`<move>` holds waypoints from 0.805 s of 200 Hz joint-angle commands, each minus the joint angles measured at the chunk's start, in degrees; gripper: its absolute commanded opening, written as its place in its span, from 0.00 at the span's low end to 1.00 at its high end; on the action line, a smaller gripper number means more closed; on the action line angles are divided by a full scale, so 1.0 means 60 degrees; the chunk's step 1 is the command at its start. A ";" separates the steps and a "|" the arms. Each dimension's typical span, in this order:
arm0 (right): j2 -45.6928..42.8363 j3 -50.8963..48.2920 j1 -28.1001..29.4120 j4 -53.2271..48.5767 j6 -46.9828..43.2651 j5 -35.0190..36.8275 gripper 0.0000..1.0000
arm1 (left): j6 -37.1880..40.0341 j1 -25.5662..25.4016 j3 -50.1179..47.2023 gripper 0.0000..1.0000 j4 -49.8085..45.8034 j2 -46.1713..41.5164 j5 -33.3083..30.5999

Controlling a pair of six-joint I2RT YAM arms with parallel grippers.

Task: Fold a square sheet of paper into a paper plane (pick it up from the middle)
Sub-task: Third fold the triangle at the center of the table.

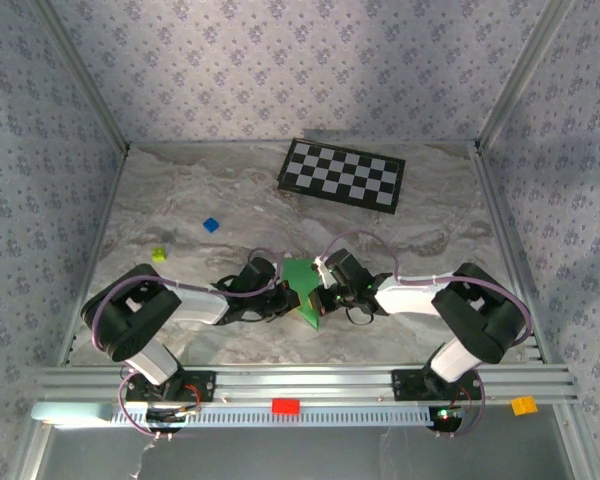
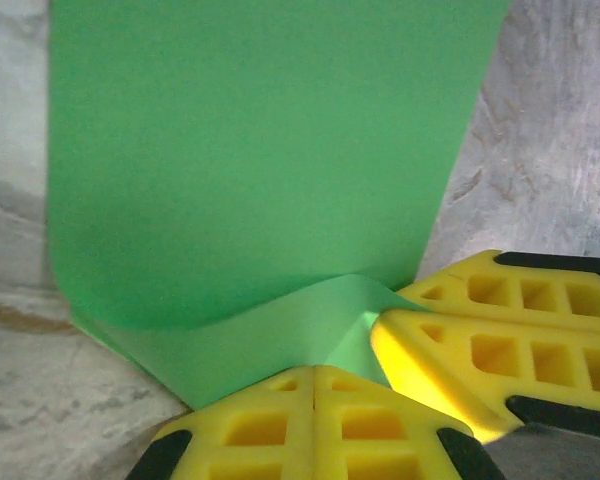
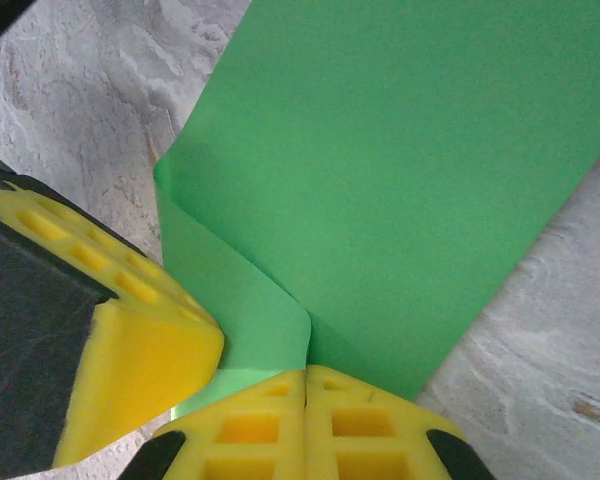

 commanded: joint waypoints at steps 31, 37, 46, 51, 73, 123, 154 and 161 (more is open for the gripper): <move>0.0191 -0.0035 -0.0068 -0.0695 0.0079 0.0348 0.03 | 0.0120 -0.0073 -0.0021 0.00 -0.0295 0.0317 -0.0222; 0.0139 0.0000 -0.0068 -0.0740 0.0108 0.0345 0.05 | 0.0120 -0.0058 -0.0018 0.00 -0.0330 0.0288 -0.0237; 0.0027 0.0064 -0.0068 -0.0829 0.0142 0.0296 0.08 | 0.0148 -0.0066 -0.0014 0.00 -0.0442 0.0255 -0.0281; -0.0061 0.0118 -0.0085 -0.0901 0.0166 0.0253 0.11 | 0.0153 -0.0080 -0.0014 0.00 -0.0477 0.0238 -0.0306; -0.0642 0.0311 -0.0131 -0.1250 0.0360 0.0303 0.25 | 0.0178 -0.0079 0.0011 0.00 -0.0544 0.0227 -0.0332; -0.1998 0.0163 -0.0365 -0.1846 0.1021 -0.0372 0.39 | 0.0206 -0.0071 0.0088 0.00 -0.0561 0.0252 -0.0388; -0.1833 0.0096 -0.0096 -0.1500 0.1346 -0.2072 0.23 | 0.0181 -0.0067 0.0117 0.00 -0.0586 0.0254 -0.0424; -0.1740 0.0129 0.0047 -0.1509 0.1383 -0.2207 0.19 | 0.0193 -0.0070 0.0118 0.00 -0.0591 0.0255 -0.0427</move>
